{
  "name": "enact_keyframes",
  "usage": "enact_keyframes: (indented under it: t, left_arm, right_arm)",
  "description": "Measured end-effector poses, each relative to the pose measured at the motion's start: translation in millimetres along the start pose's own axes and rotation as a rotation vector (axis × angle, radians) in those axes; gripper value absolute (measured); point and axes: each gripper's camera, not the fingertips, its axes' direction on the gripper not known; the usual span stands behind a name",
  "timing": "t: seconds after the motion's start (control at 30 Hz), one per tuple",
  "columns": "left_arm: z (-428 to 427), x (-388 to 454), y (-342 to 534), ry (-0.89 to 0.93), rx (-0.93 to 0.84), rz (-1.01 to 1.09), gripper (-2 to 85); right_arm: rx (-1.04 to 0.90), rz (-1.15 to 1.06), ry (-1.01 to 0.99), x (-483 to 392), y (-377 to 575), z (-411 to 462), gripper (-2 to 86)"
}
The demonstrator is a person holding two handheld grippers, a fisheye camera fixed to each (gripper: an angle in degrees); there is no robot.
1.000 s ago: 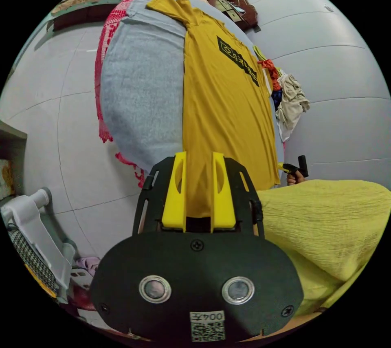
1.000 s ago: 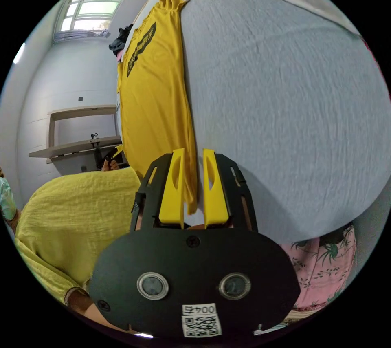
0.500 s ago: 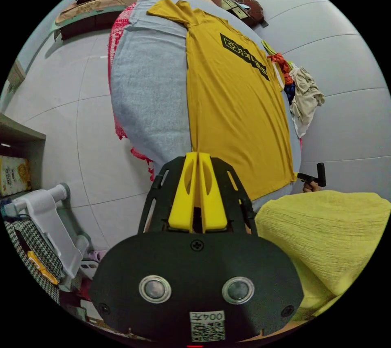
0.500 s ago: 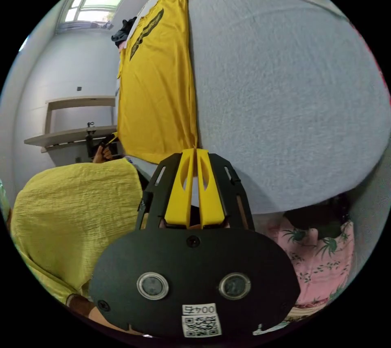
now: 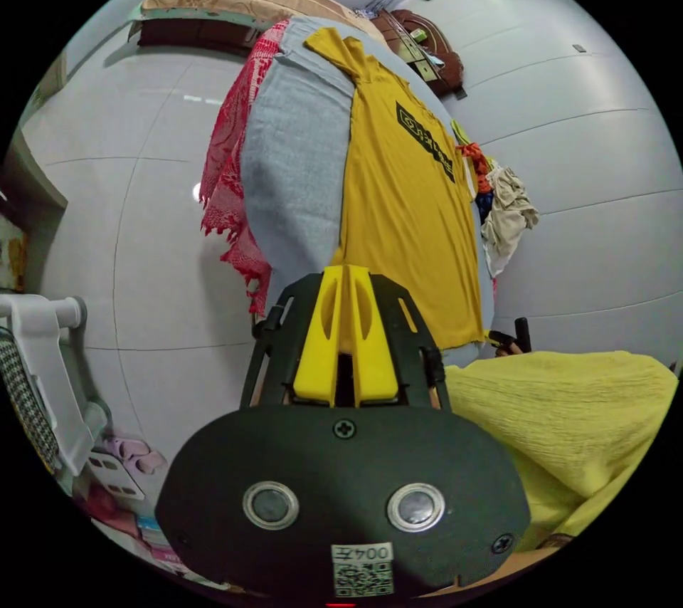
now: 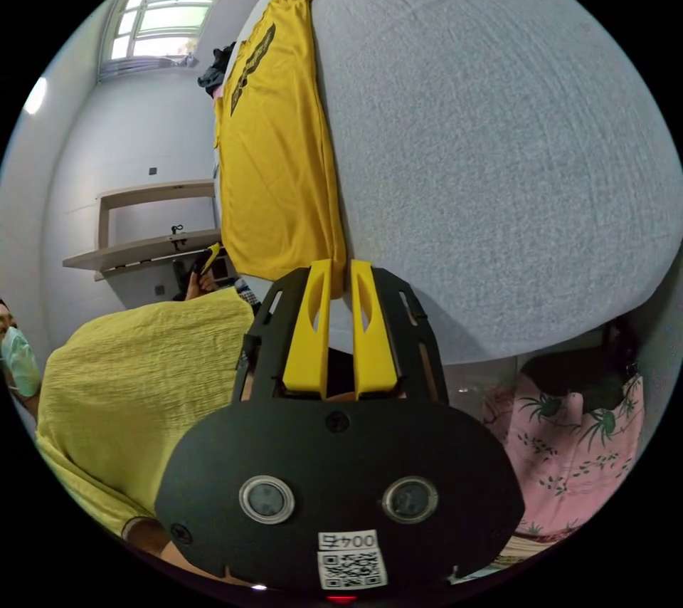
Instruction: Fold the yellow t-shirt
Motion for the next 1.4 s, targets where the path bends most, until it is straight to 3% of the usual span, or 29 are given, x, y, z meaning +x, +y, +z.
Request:
enact_keyframes:
  t: [0.2, 0.37, 0.53, 0.97, 1.23, 1.4]
  left_arm:
    - [1, -52, 55, 0.187, -0.011, -0.154, 3.5]
    - [12, -116, 103, 0.452, 0.114, -0.423, 9.2]
    - [10, -146, 118, 0.560, 0.248, -0.511, 9.2]
    - [-3, -179, 116, 0.614, 0.293, -0.500, 3.9]
    - [-19, -182, 110, 0.544, 0.260, -0.479, 0.8]
    - [-20, -181, 111, 0.505, 0.226, -0.487, 0.7]
  right_arm:
    - [0.030, 0.036, -0.063, 10, 8, -7, 7.4]
    - [0.040, 0.057, -0.096, 15, 11, -9, 7.5]
    - [0.035, 0.065, -0.093, 20, 11, -11, 7.5]
    - [0.044, 0.078, -0.113, 37, 9, -6, 7.4]
    - [0.071, 0.082, -0.182, 53, 12, 7, 8.1]
    - [0.053, 0.070, -0.104, 52, 6, 25, 5.1]
